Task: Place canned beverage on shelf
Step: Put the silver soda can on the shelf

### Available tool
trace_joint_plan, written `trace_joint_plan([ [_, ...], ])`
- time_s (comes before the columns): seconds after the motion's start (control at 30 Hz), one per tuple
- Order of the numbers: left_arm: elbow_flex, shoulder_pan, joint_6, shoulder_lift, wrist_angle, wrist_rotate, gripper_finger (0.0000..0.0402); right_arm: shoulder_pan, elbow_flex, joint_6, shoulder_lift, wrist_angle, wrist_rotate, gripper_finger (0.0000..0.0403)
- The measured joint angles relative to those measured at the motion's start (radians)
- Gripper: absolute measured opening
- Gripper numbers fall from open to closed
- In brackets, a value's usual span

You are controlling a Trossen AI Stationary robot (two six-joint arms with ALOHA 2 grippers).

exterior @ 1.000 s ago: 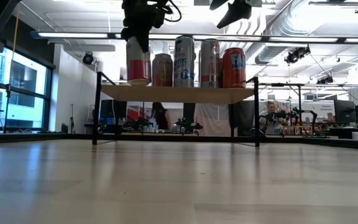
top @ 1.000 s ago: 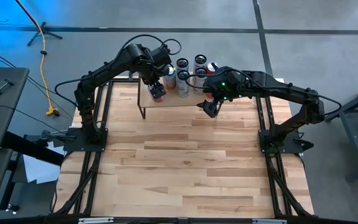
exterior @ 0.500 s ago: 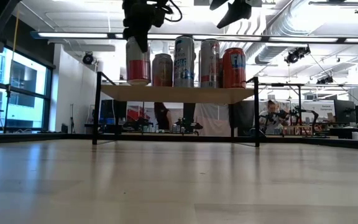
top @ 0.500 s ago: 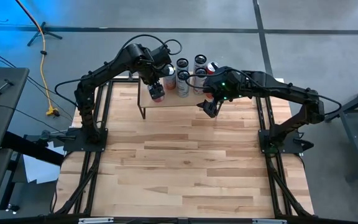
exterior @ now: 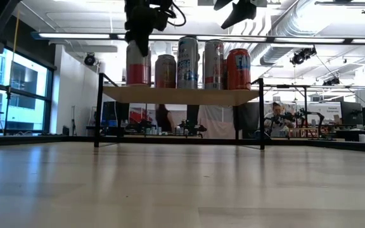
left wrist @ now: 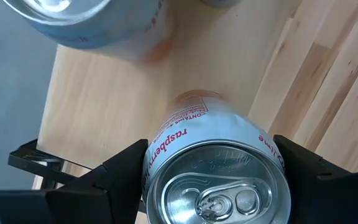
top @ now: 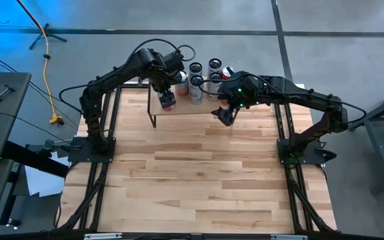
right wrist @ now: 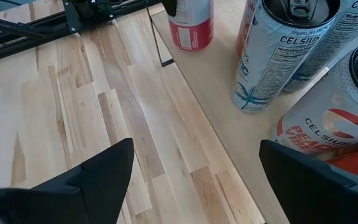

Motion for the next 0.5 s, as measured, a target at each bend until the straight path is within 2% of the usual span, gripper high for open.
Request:
trace_joint_plan([
  [0.5,-0.032,0.000,-0.003,-0.005,0.003,-0.012,0.0244,0.000,0.000,0.000,0.000,0.000,0.000,0.0334],
])
